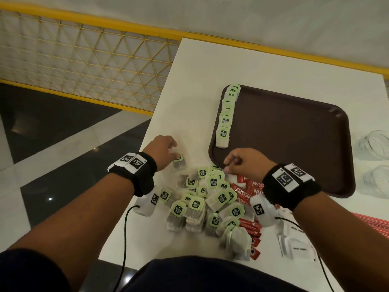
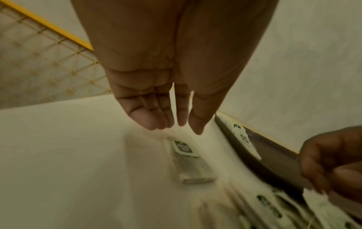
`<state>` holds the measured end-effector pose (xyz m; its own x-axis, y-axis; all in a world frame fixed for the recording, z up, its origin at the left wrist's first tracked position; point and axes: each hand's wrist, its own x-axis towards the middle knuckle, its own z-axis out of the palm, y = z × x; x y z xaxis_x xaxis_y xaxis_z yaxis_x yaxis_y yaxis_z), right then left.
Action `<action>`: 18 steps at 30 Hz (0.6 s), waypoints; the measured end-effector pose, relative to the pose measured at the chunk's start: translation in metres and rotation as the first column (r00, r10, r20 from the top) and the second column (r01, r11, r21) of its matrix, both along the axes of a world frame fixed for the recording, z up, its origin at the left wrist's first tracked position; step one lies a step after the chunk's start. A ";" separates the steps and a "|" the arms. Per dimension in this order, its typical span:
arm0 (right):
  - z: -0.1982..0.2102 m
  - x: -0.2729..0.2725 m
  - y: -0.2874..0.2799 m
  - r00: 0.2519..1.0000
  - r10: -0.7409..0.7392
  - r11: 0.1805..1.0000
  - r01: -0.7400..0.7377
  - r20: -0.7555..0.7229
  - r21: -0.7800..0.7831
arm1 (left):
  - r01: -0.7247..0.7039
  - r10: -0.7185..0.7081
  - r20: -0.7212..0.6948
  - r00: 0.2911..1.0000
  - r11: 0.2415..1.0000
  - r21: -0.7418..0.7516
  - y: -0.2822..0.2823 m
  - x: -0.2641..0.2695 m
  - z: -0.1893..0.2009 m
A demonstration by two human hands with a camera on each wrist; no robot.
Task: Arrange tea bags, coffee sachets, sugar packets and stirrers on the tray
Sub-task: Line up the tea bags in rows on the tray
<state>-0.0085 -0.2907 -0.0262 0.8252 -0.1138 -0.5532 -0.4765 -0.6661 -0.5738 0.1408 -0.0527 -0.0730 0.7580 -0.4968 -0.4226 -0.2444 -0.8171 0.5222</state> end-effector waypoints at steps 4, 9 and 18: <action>-0.002 -0.011 0.010 0.995 0.093 0.996 -0.093 -0.030 -0.004 | 0.013 -0.025 0.087 0.996 0.990 0.138 0.003 -0.004 -0.006; -0.009 -0.013 0.023 0.988 0.152 0.984 -0.153 -0.016 -0.090 | 0.049 -0.065 0.095 0.993 0.985 0.166 -0.005 -0.010 -0.007; -0.017 -0.021 0.030 0.980 0.199 0.966 -0.197 -0.004 -0.165 | 0.044 -0.054 0.054 0.997 0.984 0.171 -0.003 -0.014 -0.005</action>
<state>-0.0291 -0.2611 -0.0429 0.8472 -0.0356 -0.5300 -0.3190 -0.8319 -0.4541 0.1263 -0.0560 -0.0784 0.7601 -0.4590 -0.4599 -0.3120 -0.8787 0.3613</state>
